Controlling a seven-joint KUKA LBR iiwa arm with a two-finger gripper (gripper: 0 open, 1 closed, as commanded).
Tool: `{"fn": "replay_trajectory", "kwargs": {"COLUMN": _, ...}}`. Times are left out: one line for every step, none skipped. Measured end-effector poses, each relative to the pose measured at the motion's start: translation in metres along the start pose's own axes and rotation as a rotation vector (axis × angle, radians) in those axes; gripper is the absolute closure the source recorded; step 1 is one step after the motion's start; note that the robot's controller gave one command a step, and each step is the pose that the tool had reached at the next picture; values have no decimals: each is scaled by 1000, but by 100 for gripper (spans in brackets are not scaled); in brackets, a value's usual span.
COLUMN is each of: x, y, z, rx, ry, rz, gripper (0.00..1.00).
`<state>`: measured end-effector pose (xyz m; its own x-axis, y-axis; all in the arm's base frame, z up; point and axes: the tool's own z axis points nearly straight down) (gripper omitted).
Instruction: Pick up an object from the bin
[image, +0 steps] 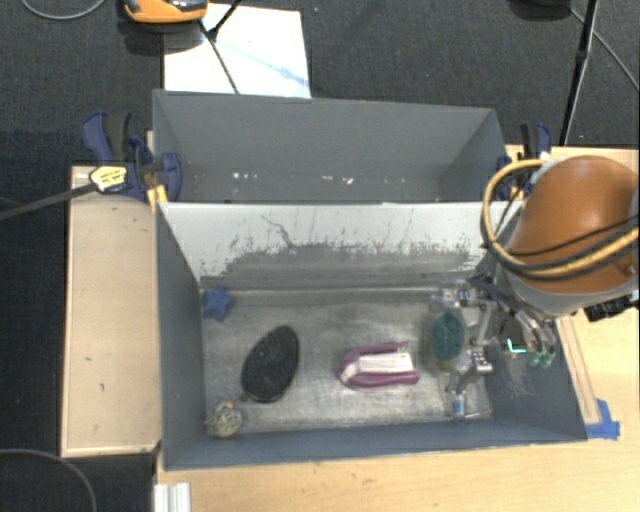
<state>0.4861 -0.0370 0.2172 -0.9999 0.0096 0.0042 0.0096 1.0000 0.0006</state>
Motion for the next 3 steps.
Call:
{"fn": "replay_trajectory", "kwargs": {"x": -33, "y": 63, "z": 149, "rx": 0, "ry": -4, "rz": -172, "gripper": 0}}
{"fn": "replay_trajectory", "kwargs": {"x": -33, "y": 61, "z": 145, "rx": 1, "ry": -2, "rz": -171, "gripper": 100}}
{"fn": "replay_trajectory", "kwargs": {"x": -22, "y": 80, "z": -26, "rx": 1, "ry": -13, "rz": -189, "gripper": 100}}
